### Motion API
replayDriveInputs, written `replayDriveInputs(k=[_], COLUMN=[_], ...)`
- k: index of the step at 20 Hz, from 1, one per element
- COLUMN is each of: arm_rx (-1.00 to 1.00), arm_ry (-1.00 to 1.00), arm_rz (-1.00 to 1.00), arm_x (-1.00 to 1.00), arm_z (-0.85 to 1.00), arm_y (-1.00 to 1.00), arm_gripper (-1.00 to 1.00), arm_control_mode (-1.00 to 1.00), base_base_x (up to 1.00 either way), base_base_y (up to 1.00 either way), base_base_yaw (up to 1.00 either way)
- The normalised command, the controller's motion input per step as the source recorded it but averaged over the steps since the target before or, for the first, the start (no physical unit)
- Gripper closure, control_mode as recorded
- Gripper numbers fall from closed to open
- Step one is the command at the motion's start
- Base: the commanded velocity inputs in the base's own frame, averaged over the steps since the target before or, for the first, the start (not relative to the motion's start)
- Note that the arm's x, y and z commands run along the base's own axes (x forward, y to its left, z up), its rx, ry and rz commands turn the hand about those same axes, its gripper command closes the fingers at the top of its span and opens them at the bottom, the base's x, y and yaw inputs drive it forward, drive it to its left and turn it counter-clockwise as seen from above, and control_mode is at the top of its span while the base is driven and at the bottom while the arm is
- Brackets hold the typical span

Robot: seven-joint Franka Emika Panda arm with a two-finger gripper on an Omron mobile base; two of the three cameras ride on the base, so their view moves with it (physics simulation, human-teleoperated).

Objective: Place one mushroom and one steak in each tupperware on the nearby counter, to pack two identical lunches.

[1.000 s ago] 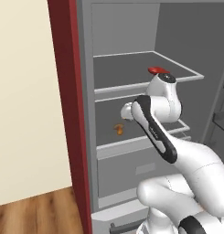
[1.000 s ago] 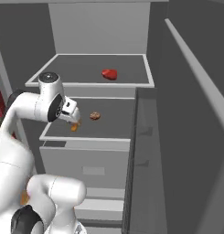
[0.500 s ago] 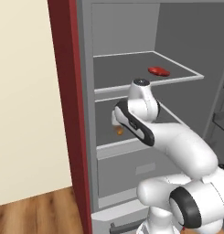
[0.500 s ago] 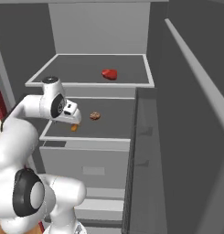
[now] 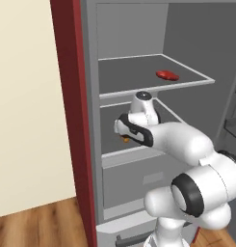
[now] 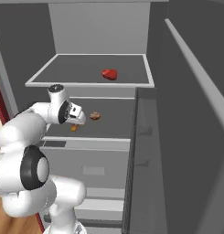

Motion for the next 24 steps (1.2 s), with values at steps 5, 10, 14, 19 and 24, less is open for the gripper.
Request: replayDriveInputs(k=[5, 10, 14, 19, 24], arm_rx=[0.0, 0.0, -0.02, -0.09, 0.0], arm_ry=[0.0, 0.0, 0.0, 0.0, 0.0], arm_rz=[0.0, 0.0, 0.0, 0.0, 0.0], arm_x=[0.49, 0.51, 0.24, 0.14, -0.01], arm_z=[-0.33, -0.32, -0.5, -0.34, 0.0], arm_y=[0.02, 0.1, 0.23, 0.07, 0.0], arm_gripper=[-1.0, -1.0, -1.0, 1.0, 1.0], arm_control_mode=[-1.0, -1.0, -1.0, -1.0, -1.0], base_base_x=[0.0, 0.0, 0.0, 0.0, 0.0], base_base_y=[0.0, 0.0, 0.0, 0.0, 0.0], base_base_yaw=[0.0, 0.0, 0.0, 0.0, 0.0])
